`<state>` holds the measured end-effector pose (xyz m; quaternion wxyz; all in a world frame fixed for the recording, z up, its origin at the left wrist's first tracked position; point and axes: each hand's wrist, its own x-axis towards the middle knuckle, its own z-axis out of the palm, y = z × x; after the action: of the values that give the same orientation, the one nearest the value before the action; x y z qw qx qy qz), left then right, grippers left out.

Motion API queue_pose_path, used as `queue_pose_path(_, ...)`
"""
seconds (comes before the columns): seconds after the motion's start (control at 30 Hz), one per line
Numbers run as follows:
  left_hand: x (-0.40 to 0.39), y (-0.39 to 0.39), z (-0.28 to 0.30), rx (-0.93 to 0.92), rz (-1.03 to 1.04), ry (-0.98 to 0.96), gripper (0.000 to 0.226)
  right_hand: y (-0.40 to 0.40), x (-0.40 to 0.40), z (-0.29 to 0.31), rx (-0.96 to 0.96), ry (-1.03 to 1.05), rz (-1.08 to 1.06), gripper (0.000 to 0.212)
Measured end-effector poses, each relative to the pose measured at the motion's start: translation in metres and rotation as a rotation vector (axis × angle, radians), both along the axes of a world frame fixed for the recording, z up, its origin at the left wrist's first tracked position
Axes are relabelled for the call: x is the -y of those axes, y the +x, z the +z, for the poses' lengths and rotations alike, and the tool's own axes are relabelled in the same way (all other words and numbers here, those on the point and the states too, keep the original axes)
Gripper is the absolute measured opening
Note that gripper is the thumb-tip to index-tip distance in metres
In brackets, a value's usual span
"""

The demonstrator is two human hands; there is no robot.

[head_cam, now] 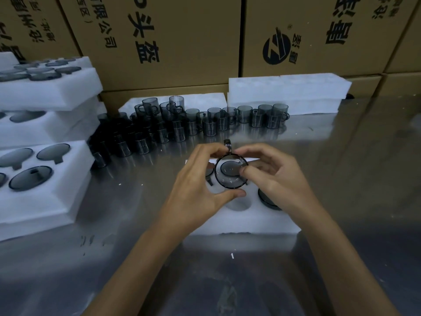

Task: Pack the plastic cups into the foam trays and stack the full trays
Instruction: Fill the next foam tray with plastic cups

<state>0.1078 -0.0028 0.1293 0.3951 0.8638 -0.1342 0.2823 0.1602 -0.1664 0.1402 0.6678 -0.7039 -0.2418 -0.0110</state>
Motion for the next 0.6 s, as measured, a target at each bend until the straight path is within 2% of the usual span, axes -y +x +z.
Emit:
queue_pose_path(0.13,0.001,-0.002,0.002,-0.025,-0.008,0.025,0.065,0.003,0.005,-0.002,0.001,-0.041,0.005,0.029)
queue_pose_path(0.3,0.0,-0.002,-0.001,-0.084,0.002,0.028,0.066,0.005,0.009,-0.003,0.02,-0.122,-0.009,0.01)
queue_pose_path(0.5,0.0,0.001,-0.009,-0.219,0.035,0.117,0.067,0.008,0.007,-0.01,0.068,-0.273,-0.056,0.016)
queue_pose_path(0.6,-0.004,0.0,-0.007,-0.221,0.025,0.138,0.06,0.008,0.01,-0.01,0.085,-0.323,-0.06,0.013)
